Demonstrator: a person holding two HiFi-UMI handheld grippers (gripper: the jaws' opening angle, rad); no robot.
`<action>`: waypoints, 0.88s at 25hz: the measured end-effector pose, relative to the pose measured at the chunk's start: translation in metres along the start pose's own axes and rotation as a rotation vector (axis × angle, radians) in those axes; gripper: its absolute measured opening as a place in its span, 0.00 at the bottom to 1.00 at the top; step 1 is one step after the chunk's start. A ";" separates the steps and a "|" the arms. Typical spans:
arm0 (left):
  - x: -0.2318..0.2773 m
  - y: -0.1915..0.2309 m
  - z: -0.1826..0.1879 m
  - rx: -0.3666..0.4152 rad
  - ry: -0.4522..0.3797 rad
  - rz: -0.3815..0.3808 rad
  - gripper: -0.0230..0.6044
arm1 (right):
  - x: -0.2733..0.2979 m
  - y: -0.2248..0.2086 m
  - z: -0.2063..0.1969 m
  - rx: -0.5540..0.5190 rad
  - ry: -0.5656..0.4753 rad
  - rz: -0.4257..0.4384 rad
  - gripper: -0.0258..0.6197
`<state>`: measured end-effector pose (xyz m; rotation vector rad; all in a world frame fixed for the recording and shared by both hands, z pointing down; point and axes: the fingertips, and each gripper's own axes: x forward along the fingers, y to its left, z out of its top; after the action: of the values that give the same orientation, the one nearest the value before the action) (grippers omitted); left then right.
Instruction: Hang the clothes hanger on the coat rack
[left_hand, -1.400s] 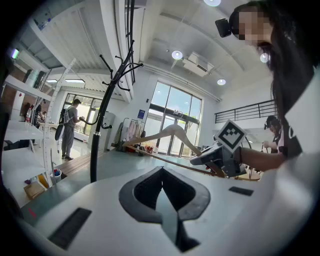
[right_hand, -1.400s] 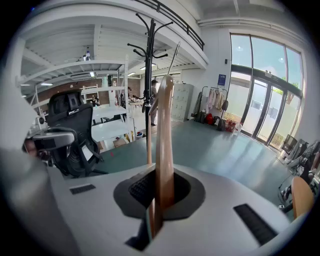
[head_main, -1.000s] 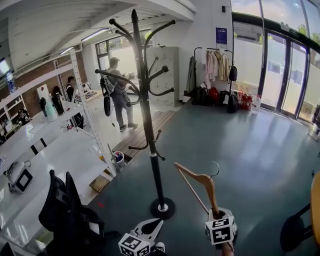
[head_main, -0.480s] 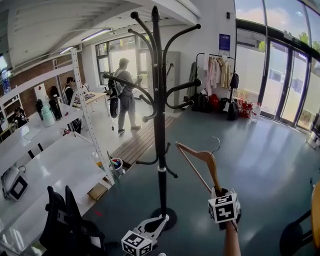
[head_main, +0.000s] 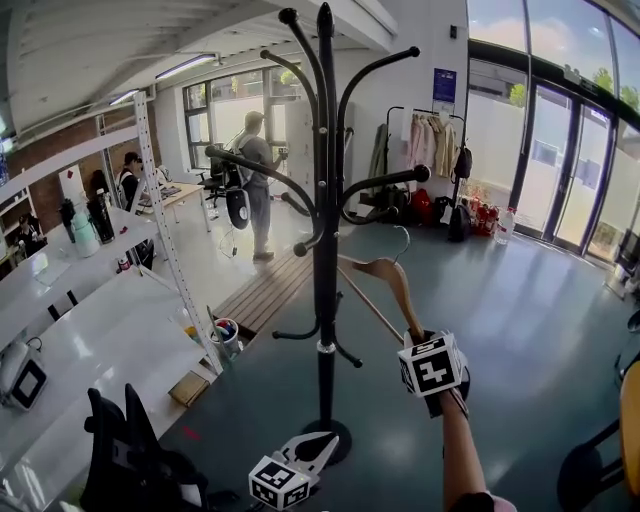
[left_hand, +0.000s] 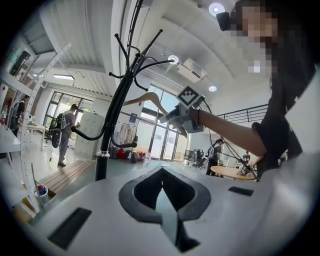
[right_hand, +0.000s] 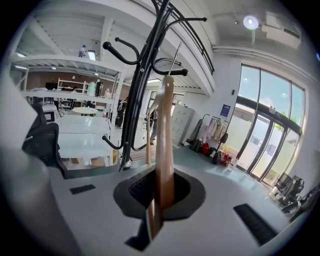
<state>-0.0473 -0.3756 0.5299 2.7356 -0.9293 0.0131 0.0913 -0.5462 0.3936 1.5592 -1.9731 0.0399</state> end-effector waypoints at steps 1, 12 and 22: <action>0.000 0.002 0.000 0.001 0.002 -0.004 0.04 | 0.006 0.001 0.007 -0.007 -0.001 0.005 0.05; 0.005 0.035 0.019 0.071 0.016 -0.027 0.04 | 0.060 0.017 0.035 -0.057 0.081 0.076 0.05; 0.021 0.049 0.048 0.130 0.003 -0.054 0.04 | 0.076 0.031 0.030 -0.072 0.055 0.096 0.05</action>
<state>-0.0641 -0.4371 0.4971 2.8786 -0.8819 0.0705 0.0419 -0.6146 0.4159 1.4029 -1.9839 0.0498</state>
